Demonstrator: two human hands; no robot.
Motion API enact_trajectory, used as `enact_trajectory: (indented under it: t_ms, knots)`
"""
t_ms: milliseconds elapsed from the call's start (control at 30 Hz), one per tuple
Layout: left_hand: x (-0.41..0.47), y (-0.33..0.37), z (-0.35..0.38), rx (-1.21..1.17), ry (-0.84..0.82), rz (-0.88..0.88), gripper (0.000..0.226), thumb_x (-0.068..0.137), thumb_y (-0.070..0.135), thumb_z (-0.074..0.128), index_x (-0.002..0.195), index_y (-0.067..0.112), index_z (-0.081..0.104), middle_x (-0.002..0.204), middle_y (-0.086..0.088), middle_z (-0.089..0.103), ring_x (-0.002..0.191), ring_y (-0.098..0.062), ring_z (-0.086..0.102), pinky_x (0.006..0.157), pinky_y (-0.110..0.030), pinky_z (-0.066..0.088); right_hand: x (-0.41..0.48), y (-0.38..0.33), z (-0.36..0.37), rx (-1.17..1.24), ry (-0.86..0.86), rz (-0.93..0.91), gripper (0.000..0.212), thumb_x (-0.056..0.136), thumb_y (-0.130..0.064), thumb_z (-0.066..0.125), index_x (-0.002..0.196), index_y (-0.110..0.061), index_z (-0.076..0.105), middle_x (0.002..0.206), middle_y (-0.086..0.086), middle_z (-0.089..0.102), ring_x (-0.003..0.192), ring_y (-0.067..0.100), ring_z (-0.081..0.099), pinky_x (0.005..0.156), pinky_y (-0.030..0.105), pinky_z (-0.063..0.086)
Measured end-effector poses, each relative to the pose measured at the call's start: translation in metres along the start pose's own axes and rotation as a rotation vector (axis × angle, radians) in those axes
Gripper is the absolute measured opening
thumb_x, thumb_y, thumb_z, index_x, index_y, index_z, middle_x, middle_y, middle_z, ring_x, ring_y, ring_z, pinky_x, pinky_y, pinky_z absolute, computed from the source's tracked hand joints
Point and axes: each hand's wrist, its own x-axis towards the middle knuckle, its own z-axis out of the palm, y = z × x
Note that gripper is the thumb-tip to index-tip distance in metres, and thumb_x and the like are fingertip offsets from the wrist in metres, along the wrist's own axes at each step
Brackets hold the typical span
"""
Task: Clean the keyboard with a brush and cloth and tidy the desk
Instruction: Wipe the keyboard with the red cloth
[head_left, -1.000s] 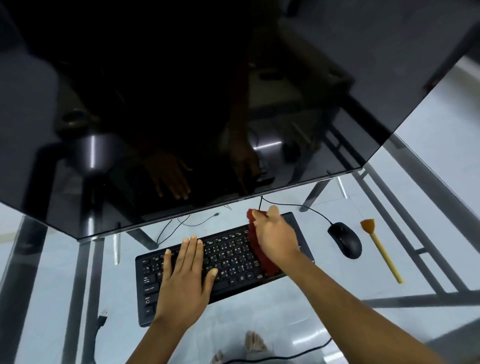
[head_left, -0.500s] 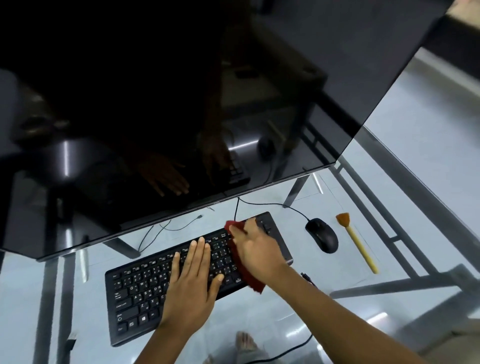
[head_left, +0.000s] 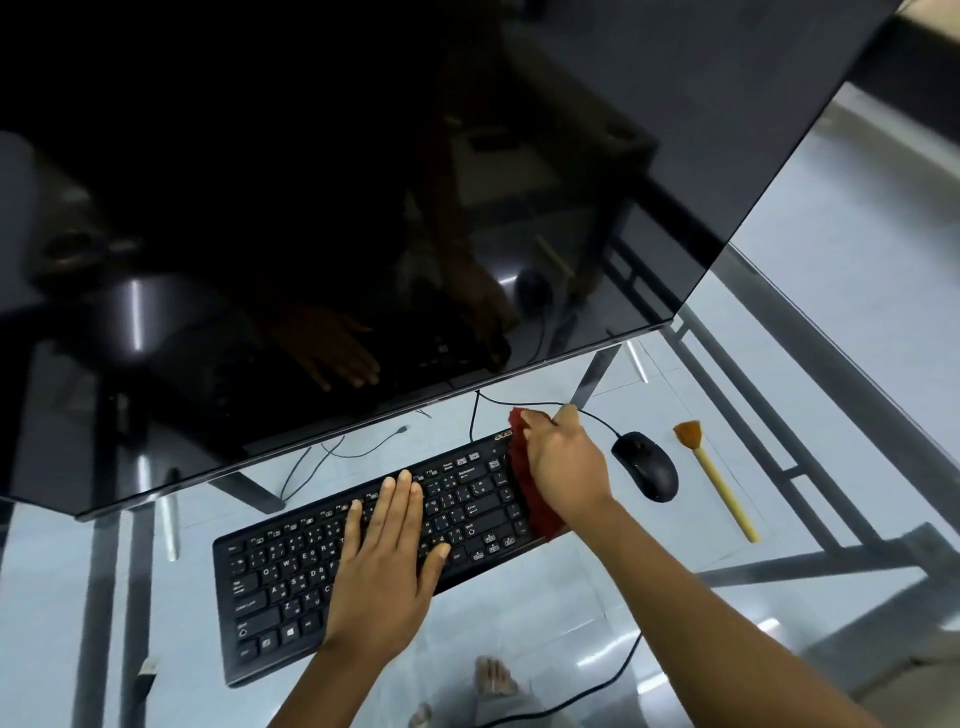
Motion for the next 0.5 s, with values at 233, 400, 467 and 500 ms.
enact_trajectory:
  t_ms: [233, 400, 467, 500]
  knots:
    - [0.001, 0.001, 0.0, -0.002, 0.003, 0.009, 0.069, 0.1, 0.058, 0.017, 0.153, 0.014, 0.017, 0.162, 0.0, 0.01, 0.149, -0.013, 0.0, 0.118, -0.045, 0.005, -0.038, 0.002, 0.0, 0.078, -0.06, -0.113, 0.034, 0.101, -0.036, 0.039, 0.132, -0.032, 0.051, 0.095, -0.007, 0.041, 0.068, 0.014, 0.052, 0.064, 0.03, 0.055]
    - [-0.001, -0.002, 0.0, -0.003, 0.005, 0.015, 0.069, 0.1, 0.057, 0.018, 0.153, 0.013, 0.018, 0.162, -0.001, 0.012, 0.15, -0.014, 0.003, 0.117, -0.046, 0.007, -0.062, 0.027, -0.002, -0.036, -0.028, -0.021, 0.033, 0.101, -0.025, 0.043, 0.132, -0.017, 0.052, 0.093, 0.001, 0.036, 0.054, 0.022, 0.045, 0.053, 0.035, 0.052]
    - [-0.001, -0.002, 0.0, 0.005, 0.009, 0.022, 0.069, 0.1, 0.057, 0.018, 0.153, 0.013, 0.018, 0.162, -0.002, 0.012, 0.15, -0.015, 0.003, 0.117, -0.046, 0.006, -0.088, 0.034, 0.0, -0.025, -0.035, -0.03, 0.035, 0.101, -0.025, 0.046, 0.134, -0.014, 0.053, 0.093, 0.003, 0.042, 0.053, 0.019, 0.045, 0.052, 0.035, 0.054]
    - [-0.001, -0.001, 0.001, 0.0, 0.013, 0.026, 0.069, 0.1, 0.057, 0.018, 0.153, 0.013, 0.019, 0.162, -0.002, 0.013, 0.15, -0.015, 0.004, 0.117, -0.046, 0.007, -0.095, 0.038, -0.001, -0.022, -0.032, -0.029, 0.036, 0.1, -0.025, 0.048, 0.135, -0.014, 0.053, 0.094, 0.005, 0.045, 0.053, 0.018, 0.046, 0.052, 0.034, 0.055]
